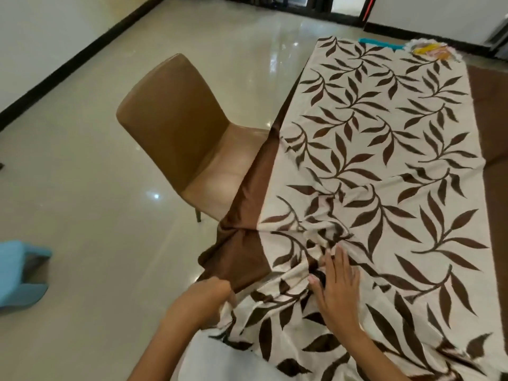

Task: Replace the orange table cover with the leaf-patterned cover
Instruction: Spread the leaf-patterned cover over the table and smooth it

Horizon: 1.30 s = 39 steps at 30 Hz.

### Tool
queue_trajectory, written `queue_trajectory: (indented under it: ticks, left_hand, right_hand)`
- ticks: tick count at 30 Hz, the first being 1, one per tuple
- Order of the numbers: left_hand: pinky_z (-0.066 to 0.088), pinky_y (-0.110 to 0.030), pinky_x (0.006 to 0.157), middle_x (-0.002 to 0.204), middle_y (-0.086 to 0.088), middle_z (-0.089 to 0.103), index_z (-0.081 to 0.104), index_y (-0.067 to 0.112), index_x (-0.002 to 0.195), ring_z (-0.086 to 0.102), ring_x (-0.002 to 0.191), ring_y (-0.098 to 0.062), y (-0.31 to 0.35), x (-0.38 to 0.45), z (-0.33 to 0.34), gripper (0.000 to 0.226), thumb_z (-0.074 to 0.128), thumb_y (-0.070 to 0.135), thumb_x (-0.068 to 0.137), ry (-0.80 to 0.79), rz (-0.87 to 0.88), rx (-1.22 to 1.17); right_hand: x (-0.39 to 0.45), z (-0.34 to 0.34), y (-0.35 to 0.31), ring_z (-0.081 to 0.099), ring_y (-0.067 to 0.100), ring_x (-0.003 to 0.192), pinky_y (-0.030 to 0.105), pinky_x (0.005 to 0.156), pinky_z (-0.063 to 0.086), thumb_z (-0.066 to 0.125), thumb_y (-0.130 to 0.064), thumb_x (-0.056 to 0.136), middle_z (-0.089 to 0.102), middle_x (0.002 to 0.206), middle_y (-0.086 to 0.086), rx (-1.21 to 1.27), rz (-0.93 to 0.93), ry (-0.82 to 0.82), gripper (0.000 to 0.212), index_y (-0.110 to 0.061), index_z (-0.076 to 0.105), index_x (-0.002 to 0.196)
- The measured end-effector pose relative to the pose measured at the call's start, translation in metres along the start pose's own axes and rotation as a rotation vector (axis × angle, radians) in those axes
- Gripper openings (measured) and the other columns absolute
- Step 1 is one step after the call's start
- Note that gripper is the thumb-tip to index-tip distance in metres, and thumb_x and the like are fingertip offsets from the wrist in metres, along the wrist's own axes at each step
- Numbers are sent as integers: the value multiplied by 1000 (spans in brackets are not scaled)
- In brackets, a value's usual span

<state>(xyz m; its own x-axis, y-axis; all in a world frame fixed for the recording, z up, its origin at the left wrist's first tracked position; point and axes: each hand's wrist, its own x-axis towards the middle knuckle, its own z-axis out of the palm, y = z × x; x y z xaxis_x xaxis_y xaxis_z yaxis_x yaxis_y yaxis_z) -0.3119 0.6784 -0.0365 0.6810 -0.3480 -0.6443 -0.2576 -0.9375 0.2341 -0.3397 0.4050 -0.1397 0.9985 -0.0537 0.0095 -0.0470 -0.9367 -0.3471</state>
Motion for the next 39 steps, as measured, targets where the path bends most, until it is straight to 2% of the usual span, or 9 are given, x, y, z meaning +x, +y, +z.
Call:
queue_trajectory:
  ticks: [5, 11, 20, 24, 28, 32, 35, 37, 39]
  left_hand:
    - [7, -42, 118, 158, -1, 1, 13, 23, 151, 7, 147, -22, 36, 22, 76, 58, 14, 48, 99, 352, -97, -122]
    - [4, -44, 117, 159, -9, 13, 24, 17, 151, 12, 146, -24, 57, 0, 164, 58, 26, 42, 99, 538, 21, -114]
    - [5, -47, 115, 160, -8, 10, 16, 21, 152, 12, 146, -24, 63, -37, 223, 61, 26, 48, 98, 552, 45, -26]
    - [6, -48, 114, 160, -7, 10, 15, 18, 152, 9, 147, -22, 69, -74, 254, 65, 21, 54, 99, 540, 26, -38]
    - [9, -44, 116, 159, -3, 17, 8, 13, 153, 13, 146, -18, 73, -108, 284, 71, 18, 58, 98, 596, -33, -126]
    - [35, -42, 106, 125, -7, 60, 40, 6, 140, 56, 117, -23, 77, -126, 281, 64, 30, 53, 96, 784, -95, -231]
    - [48, -40, 91, 104, -9, 64, 49, 9, 126, 61, 96, -25, 80, -123, 260, 50, 37, 46, 94, 920, -114, -267]
    - [42, -42, 101, 124, -13, 57, 43, 11, 132, 55, 116, -30, 78, -110, 249, 53, 36, 47, 94, 883, -120, -278]
    - [21, -45, 113, 151, -13, 32, 27, 10, 147, 29, 140, -30, 74, -93, 245, 69, 28, 55, 94, 757, -121, -246]
  right_hand:
    - [-45, 10, -6, 7, 24, 145, 51, 114, 10, 15, -56, 97, 3, 159, 7, -102, -48, -106, 67, -15, 15, 150]
    - [-101, 14, -14, 13, 25, 144, 50, 114, 5, 16, -53, 97, 13, 157, 10, -174, -127, -140, 63, -16, 26, 148]
    - [-169, 20, -9, 10, 23, 145, 49, 113, 8, 25, -57, 95, 9, 158, 5, -165, -262, -249, 62, -25, 24, 149]
    - [-200, 8, -3, 13, 24, 145, 51, 112, 15, 26, -56, 97, 14, 157, 6, -140, -392, -244, 53, -33, 36, 143]
    - [-231, 4, 10, 11, 23, 145, 47, 114, 17, 17, -60, 96, 15, 157, 5, -101, -179, -244, 61, -27, 25, 147]
    - [-259, -8, 5, 42, 21, 132, 35, 107, 29, 23, -58, 97, 46, 142, 4, 22, -146, -187, 61, -18, 42, 139]
    - [-260, -22, 4, 49, 17, 123, 32, 105, 38, 35, -49, 97, 55, 131, 3, 134, -66, 9, 50, -16, 50, 132]
    - [-252, -22, 11, 42, 21, 130, 42, 106, 38, 29, -50, 97, 48, 138, 6, 74, -10, 46, 52, -16, 48, 132]
    - [-245, -17, 20, 32, 25, 137, 50, 106, 35, 16, -57, 96, 37, 148, 8, 22, 102, -30, 65, -14, 40, 139]
